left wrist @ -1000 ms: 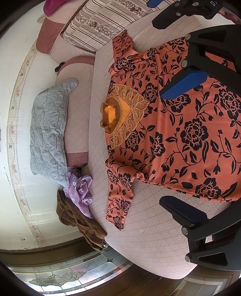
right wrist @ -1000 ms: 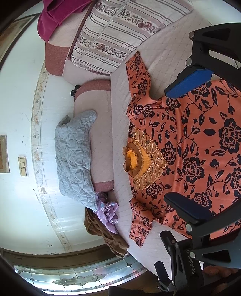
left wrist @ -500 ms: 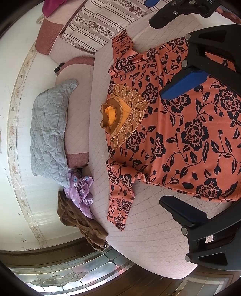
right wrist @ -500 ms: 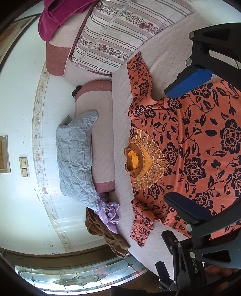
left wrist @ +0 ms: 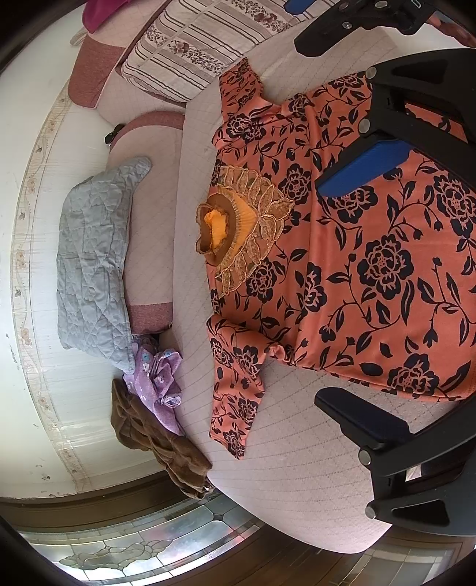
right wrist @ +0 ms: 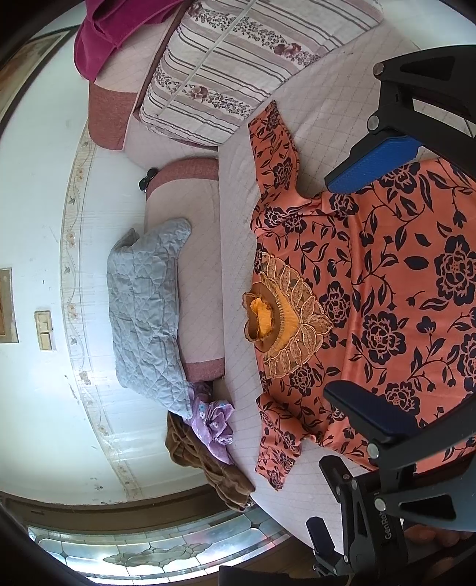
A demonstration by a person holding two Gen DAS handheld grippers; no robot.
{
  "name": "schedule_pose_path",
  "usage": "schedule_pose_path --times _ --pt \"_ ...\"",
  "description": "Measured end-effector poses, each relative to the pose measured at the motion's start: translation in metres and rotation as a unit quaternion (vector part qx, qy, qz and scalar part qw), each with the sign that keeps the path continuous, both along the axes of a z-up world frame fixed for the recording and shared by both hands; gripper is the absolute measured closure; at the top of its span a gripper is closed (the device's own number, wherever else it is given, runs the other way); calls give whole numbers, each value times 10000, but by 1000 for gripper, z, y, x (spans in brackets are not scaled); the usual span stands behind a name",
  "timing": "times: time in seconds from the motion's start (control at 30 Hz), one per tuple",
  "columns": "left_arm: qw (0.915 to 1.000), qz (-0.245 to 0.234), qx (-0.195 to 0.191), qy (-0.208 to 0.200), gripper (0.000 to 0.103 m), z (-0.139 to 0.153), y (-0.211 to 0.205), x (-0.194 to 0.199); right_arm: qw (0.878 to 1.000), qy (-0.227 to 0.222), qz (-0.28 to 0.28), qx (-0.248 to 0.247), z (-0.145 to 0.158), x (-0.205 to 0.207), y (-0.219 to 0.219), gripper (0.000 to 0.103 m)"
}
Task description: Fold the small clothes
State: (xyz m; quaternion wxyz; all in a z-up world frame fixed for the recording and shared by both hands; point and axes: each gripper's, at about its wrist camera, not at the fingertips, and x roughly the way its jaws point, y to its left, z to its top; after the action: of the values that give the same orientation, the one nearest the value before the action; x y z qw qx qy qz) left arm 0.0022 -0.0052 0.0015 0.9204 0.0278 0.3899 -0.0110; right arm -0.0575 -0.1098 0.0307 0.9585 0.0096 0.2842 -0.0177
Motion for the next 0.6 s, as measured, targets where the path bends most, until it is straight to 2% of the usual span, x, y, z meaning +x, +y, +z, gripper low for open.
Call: schedule_pose_path --times 0.33,0.47,0.53,0.6 --pt "10000 -19 15 26 0 -3 -1 2 10000 32 8 4 -2 4 1 0" --pt "9999 -5 8 115 0 -13 2 5 9999 77 28 61 -4 6 -1 0" --pt "9997 -4 31 255 0 -26 6 10 9990 61 175 401 -8 6 -11 0" --pt "9991 35 132 412 0 -45 9 15 9941 -16 338 1035 -14 5 -37 0"
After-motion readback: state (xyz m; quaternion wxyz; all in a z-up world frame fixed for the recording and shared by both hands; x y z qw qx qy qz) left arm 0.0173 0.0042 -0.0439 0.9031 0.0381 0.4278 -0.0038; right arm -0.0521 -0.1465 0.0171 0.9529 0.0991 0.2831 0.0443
